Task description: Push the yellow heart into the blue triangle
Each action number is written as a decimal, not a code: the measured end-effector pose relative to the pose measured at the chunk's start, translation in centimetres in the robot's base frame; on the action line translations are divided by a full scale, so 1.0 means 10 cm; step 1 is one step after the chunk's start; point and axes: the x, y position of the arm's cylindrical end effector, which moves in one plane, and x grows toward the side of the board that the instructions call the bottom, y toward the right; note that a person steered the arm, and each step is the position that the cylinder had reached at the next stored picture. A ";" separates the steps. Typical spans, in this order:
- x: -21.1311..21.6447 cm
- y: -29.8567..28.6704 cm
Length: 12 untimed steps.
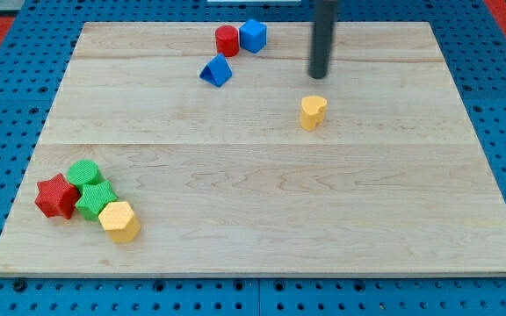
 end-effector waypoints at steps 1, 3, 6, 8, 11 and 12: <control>0.55 0.39; 0.25 -1.06; 0.67 -1.74; 0.83 -0.28; 0.90 -1.46; 0.54 -1.51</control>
